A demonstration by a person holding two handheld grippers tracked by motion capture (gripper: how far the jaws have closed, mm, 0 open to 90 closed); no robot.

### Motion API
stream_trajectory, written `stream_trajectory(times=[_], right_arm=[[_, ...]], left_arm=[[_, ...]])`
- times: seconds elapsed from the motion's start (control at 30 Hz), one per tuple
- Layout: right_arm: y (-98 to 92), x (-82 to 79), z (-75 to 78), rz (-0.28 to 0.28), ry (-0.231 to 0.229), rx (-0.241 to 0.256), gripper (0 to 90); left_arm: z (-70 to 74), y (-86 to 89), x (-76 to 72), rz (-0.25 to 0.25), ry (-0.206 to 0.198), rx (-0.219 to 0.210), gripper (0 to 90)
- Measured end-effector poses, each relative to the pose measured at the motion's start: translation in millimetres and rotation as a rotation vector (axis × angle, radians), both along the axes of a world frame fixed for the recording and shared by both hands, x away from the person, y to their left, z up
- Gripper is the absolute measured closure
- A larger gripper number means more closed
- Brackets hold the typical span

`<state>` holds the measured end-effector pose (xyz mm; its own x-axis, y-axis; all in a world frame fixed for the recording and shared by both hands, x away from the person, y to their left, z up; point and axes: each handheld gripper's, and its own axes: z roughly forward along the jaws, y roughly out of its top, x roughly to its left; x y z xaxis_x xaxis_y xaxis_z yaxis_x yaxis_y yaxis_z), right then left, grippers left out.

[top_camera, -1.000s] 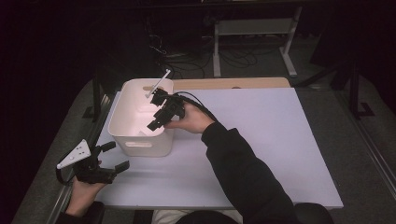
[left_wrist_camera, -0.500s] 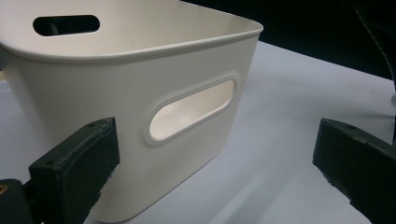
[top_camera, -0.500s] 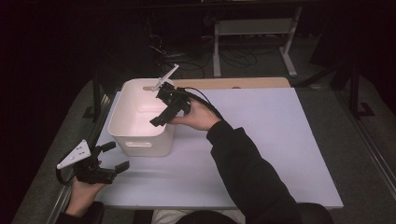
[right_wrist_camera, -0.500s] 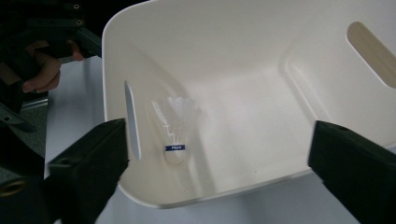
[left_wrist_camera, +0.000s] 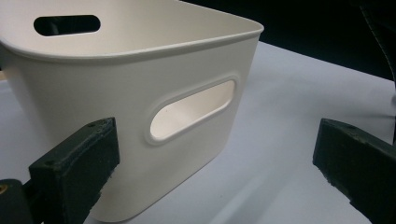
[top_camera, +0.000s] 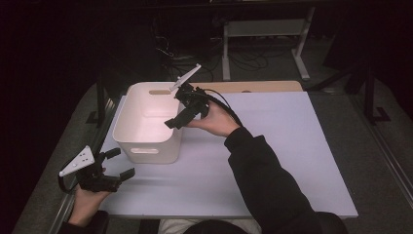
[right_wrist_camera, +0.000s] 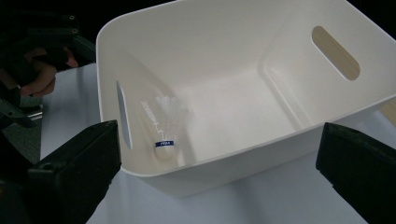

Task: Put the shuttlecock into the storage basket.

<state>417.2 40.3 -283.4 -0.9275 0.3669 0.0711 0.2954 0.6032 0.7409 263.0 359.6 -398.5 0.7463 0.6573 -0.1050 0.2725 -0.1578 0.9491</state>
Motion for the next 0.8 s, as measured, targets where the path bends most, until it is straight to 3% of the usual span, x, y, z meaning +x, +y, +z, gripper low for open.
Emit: stream_trajectory(times=[0.8], right_arm=[[-37.6,-5.1,-6.8,-0.052,-0.010,0.020,0.0]], left_arm=[[-0.2,0.1,0.0,0.004,0.001,-0.001,0.3]])
